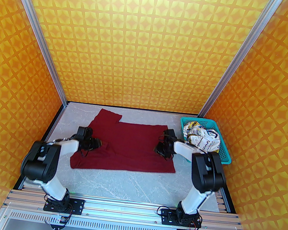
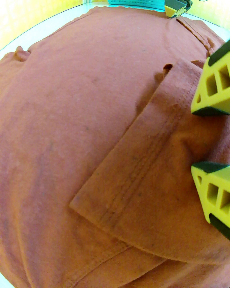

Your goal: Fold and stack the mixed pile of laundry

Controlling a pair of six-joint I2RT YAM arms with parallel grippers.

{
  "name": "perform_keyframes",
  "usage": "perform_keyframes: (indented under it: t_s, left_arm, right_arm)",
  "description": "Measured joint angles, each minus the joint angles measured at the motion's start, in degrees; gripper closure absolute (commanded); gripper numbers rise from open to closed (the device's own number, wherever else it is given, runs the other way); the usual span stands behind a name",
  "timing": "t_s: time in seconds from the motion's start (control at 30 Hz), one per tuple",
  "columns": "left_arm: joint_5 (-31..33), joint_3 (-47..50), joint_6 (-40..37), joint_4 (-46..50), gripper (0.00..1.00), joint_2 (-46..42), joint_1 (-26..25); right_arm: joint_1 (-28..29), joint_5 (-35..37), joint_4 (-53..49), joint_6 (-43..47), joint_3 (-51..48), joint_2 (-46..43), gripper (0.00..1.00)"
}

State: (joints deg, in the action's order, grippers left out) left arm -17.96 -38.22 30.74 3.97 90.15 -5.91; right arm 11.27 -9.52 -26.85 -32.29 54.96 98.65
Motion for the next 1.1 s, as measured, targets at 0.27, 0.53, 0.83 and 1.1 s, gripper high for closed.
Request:
perform_keyframes:
  t_s: [0.27, 0.53, 0.83, 1.1]
  left_arm:
    - [-0.9, 9.4, 4.4, 11.0, 0.53, -16.8, -0.8]
    - [-0.7, -0.1, 2.9, 18.3, 0.52, -16.9, -0.9]
    - [-0.6, -5.2, 0.3, 16.7, 0.54, -2.5, 0.5]
    - [-1.0, -7.4, 0.1, 13.8, 0.53, 2.3, 1.3]
  right_arm:
    - [4.8, 0.2, -2.6, -3.6, -12.3, -12.6, 0.61]
    - [5.0, 6.3, -13.6, 0.0, 3.8, -10.2, 0.61]
    - [5.0, 6.4, -12.3, 1.5, 8.5, 0.2, 0.62]
    - [5.0, 5.1, -8.3, -0.2, 0.7, -0.9, 0.62]
